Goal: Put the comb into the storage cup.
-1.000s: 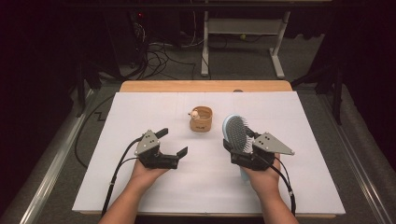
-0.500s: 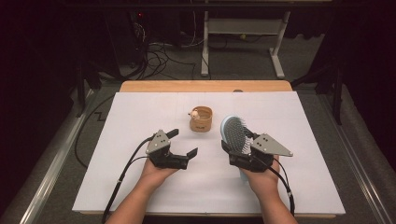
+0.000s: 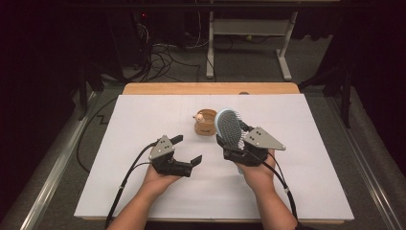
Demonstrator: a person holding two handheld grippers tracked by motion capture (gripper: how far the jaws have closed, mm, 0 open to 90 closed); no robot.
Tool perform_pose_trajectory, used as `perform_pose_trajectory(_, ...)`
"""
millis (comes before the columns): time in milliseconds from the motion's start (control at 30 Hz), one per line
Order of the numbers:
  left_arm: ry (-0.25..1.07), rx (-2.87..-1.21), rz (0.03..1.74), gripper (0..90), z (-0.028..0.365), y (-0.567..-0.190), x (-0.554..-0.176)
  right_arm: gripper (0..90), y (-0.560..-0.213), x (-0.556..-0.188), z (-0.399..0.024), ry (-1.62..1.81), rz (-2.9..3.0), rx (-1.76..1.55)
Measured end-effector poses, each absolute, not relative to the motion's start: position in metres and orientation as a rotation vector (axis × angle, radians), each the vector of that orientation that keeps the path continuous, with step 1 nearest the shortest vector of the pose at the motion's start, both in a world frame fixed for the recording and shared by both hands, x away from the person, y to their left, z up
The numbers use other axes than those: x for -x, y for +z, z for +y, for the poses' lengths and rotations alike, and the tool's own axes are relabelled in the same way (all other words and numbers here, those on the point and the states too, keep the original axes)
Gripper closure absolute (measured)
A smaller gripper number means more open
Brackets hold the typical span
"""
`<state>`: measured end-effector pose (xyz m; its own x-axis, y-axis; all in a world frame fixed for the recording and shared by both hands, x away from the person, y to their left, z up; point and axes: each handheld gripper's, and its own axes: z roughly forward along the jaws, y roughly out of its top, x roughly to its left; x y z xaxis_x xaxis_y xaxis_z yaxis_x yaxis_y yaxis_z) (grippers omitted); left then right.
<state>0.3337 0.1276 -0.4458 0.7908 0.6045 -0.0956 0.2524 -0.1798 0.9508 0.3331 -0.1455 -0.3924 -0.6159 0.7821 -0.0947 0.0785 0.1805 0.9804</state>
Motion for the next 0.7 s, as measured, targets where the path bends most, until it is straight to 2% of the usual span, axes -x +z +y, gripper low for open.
perform_pose_trajectory(700,0.346,-1.73,0.651,0.0,0.13,-0.438,-0.323,20.8,-0.413,-0.322,-0.127,1.435,1.905,-0.754)
